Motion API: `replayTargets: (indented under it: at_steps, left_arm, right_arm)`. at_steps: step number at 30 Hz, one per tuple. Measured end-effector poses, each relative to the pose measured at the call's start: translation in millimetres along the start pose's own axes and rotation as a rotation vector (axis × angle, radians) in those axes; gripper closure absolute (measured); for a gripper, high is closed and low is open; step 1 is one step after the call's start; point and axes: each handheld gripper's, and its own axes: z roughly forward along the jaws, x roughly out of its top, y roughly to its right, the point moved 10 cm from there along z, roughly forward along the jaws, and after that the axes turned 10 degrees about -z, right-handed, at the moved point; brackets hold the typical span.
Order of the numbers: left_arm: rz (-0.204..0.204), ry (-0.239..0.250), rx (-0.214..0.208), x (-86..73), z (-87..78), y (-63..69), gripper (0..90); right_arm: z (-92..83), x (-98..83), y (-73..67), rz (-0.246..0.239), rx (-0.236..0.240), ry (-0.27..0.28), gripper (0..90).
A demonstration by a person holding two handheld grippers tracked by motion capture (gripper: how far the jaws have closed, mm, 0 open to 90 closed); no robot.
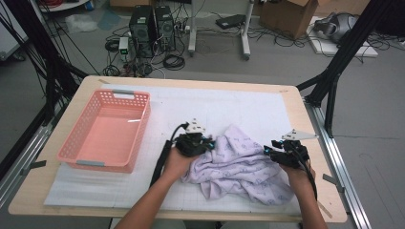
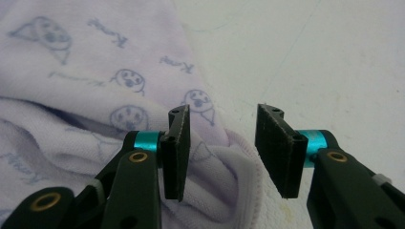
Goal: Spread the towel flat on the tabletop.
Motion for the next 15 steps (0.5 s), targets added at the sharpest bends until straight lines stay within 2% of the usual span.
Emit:
replayTargets:
  at_steps: [3,5,7,10,13,15]
  left_arm:
    - [-0.077,0.052,0.090,5.6,-20.0,-35.0,81.2]
    - [-0.095,0.059,0.133,4.1,-27.2,-49.2,81.1]
    - [-0.112,0.057,0.152,-0.7,-32.8,-59.9,80.6]
    - [-0.145,0.061,0.148,-7.0,-34.9,-64.6,73.4]
    - [-0.184,0.064,0.141,-13.1,-33.8,-67.3,57.4]
    - [-0.184,0.049,0.143,-18.6,-31.7,-68.2,52.2]
  right_arm:
    - [0.8,1.8,-0.8,-0.002,0.001,-0.003,55.8]
    - [2.5,3.7,-0.9,-0.008,0.002,-0.005,55.7]
    - [4.6,5.9,-1.7,-0.005,0.006,-0.010,55.5]
    - [9.8,13.2,-1.2,-0.009,0.008,-0.006,55.1]
    - [16.8,21.9,-0.5,-0.022,0.012,-0.012,55.0]
    - [22.1,31.7,0.3,-0.026,0.018,-0.005,55.0]
